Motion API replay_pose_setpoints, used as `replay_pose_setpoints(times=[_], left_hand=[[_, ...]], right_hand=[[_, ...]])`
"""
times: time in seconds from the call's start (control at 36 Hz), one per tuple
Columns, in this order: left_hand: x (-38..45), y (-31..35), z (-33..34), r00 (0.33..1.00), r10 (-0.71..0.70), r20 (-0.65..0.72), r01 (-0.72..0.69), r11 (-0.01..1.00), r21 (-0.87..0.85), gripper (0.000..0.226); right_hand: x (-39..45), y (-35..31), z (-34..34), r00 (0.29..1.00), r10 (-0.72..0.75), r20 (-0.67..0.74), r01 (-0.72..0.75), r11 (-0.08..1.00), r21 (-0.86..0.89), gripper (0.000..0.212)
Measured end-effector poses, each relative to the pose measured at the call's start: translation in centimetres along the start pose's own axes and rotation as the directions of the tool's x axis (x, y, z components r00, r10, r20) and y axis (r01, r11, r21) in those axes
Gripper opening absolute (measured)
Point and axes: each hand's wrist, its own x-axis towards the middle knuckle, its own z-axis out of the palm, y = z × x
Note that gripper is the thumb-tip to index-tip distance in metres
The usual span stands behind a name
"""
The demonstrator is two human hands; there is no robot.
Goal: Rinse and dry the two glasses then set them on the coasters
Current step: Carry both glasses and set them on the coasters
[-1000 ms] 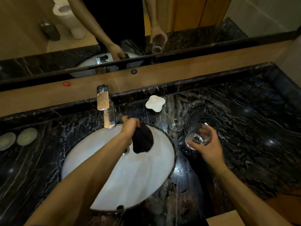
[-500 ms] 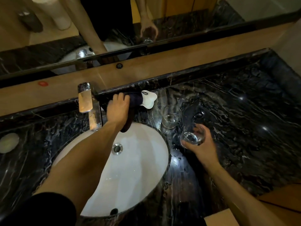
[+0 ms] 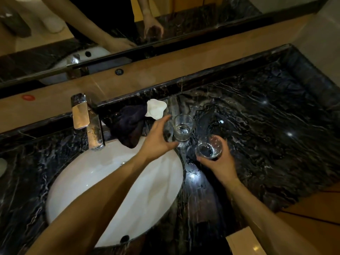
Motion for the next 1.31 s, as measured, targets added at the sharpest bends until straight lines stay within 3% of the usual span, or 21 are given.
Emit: replay_pose_setpoints(times=[0.08, 0.14, 0.42, 0.58, 0.78, 1.31], left_hand=[[0.7, 0.5, 2.0, 0.997, -0.075, 0.030, 0.080, 0.961, -0.264, 0.101], [1.3, 0.8, 2.8, 0.994, -0.107, 0.010, 0.105, 0.936, -0.336, 0.103], [2.4, 1.6, 4.3, 0.985, -0.148, -0.087, 0.128, 0.971, -0.200, 0.088], [0.6, 2.5, 4.2, 0.978, -0.163, -0.130, 0.126, 0.960, -0.250, 0.084], [-6.0, 4.0, 2.8, 0.975, -0.194, -0.107, 0.137, 0.907, -0.398, 0.076], [-31.5, 7.2, -0.1, 0.927, -0.126, -0.353, -0.021, 0.923, -0.384, 0.075]], right_hand=[[0.1, 0.3, 0.1, 1.000, 0.012, -0.005, -0.012, 1.000, -0.008, 0.087], [0.1, 0.4, 0.0, 1.000, 0.018, -0.003, -0.018, 1.000, -0.007, 0.088], [-0.2, -0.5, 0.1, 0.999, 0.031, -0.018, -0.030, 0.999, 0.039, 0.082], [-1.4, -1.6, -0.8, 1.000, 0.018, 0.001, -0.018, 0.999, 0.043, 0.077], [-4.7, -3.3, -2.5, 0.997, -0.054, 0.051, 0.051, 0.996, 0.068, 0.076], [-21.1, -4.8, -3.9, 0.889, -0.297, 0.349, 0.305, 0.952, 0.031, 0.082]])
